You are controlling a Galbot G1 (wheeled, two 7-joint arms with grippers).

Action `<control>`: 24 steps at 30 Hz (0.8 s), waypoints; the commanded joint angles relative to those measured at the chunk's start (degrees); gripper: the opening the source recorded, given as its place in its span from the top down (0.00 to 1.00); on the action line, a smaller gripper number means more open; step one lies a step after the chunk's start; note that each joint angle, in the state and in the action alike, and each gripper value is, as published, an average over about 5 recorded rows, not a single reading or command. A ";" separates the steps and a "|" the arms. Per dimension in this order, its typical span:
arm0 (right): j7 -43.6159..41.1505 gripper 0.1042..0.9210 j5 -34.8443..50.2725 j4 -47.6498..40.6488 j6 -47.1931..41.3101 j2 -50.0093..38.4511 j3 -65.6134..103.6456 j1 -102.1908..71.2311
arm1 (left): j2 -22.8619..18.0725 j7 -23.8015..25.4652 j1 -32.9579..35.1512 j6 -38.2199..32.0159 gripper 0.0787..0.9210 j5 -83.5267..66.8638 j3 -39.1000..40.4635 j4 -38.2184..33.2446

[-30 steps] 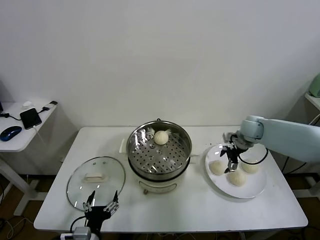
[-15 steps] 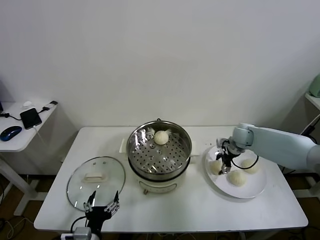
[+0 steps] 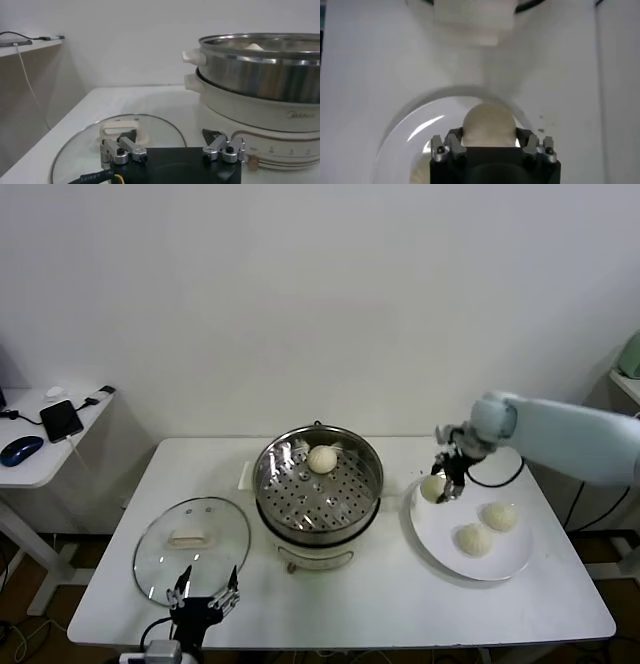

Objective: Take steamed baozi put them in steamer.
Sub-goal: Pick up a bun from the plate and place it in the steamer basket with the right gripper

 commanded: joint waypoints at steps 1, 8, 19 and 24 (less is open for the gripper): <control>-6.00 0.27 16.20 2.51 0.34 5.57 -9.64 24.77 | -0.02 -0.01 0.00 -0.02 0.12 0.01 0.00 -0.30; 3.50 0.27 31.93 11.57 -8.00 17.88 -5.56 29.32 | 0.16 0.03 0.23 0.17 0.12 -0.06 0.34 -1.08; 15.39 0.27 31.72 12.16 -15.58 29.61 -2.24 11.11 | -0.75 0.20 -0.19 0.50 0.12 -0.17 0.43 -1.79; 17.45 0.27 27.05 7.10 -16.85 31.39 -2.35 4.95 | -1.06 0.29 -0.47 0.72 0.12 -0.23 0.46 -1.76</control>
